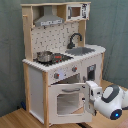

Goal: Play with the kitchen

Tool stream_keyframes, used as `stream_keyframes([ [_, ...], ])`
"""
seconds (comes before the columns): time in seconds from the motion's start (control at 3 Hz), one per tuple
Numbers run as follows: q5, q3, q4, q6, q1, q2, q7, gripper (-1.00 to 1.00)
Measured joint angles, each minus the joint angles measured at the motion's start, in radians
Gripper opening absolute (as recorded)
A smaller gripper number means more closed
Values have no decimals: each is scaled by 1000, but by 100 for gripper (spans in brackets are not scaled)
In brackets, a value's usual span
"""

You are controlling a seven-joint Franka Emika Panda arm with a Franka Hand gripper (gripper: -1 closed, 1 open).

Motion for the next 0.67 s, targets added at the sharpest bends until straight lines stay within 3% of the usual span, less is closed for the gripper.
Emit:
stream_keyframes([
  [0.67, -1, 37, 137, -14, 1, -66, -149, 100],
])
